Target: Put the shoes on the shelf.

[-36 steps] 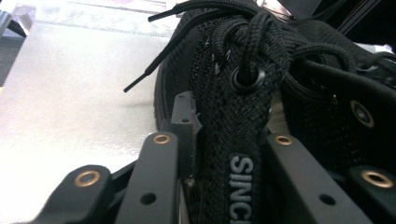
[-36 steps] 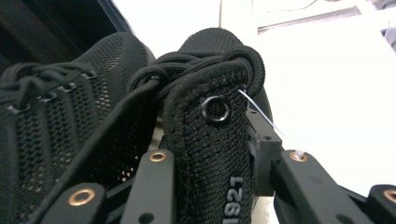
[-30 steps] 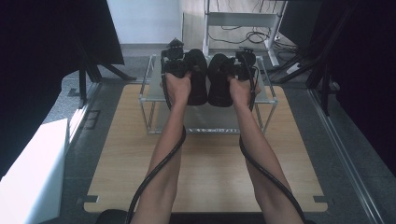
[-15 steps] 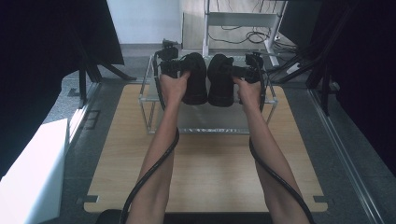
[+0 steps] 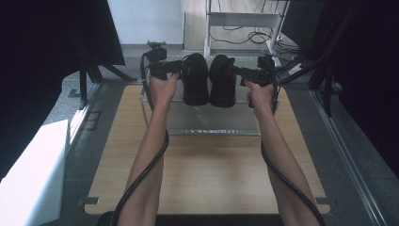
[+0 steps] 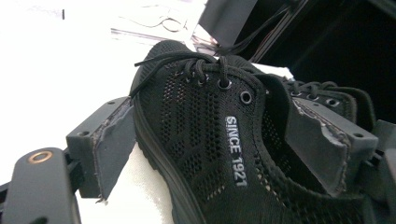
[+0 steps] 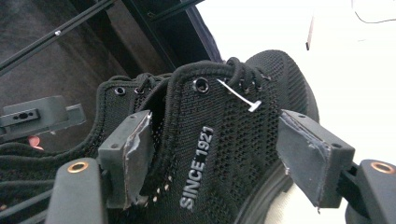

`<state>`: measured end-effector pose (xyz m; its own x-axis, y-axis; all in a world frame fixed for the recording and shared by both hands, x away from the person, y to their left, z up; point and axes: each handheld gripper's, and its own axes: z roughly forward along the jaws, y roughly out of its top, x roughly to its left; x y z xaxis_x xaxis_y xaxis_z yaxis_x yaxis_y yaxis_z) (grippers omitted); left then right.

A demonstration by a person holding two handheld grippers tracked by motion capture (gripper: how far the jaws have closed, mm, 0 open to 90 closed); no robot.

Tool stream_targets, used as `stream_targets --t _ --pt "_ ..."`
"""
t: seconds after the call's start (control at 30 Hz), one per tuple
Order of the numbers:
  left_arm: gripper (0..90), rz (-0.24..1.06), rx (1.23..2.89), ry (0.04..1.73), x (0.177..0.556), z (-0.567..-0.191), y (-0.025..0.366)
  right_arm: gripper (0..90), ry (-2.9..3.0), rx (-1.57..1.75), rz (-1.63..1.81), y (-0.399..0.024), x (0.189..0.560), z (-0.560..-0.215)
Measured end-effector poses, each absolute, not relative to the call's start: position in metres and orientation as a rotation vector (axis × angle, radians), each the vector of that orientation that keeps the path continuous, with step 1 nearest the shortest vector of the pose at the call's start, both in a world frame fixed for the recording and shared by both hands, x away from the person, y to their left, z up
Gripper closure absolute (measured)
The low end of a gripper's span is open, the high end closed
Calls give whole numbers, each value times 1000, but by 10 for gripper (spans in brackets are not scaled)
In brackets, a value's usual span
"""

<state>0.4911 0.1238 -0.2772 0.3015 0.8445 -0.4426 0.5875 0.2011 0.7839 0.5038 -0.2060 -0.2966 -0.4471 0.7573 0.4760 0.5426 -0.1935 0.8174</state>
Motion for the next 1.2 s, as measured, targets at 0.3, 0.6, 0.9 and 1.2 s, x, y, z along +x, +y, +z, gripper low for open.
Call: stream_targets --t 0.3,0.6,0.9,1.2 --pt "143 272 1472 1347 479 -289 138 233 1862 1522 1688 -222 492 -294" --pt "114 290 1499 1324 469 -298 144 229 1856 1492 1713 -239 484 -297" --pt "0 331 1575 1295 456 -305 143 206 1897 1438 1725 -245 473 -303" --pt "0 334 1595 1250 436 -317 142 160 1948 1382 1717 -245 456 -311"
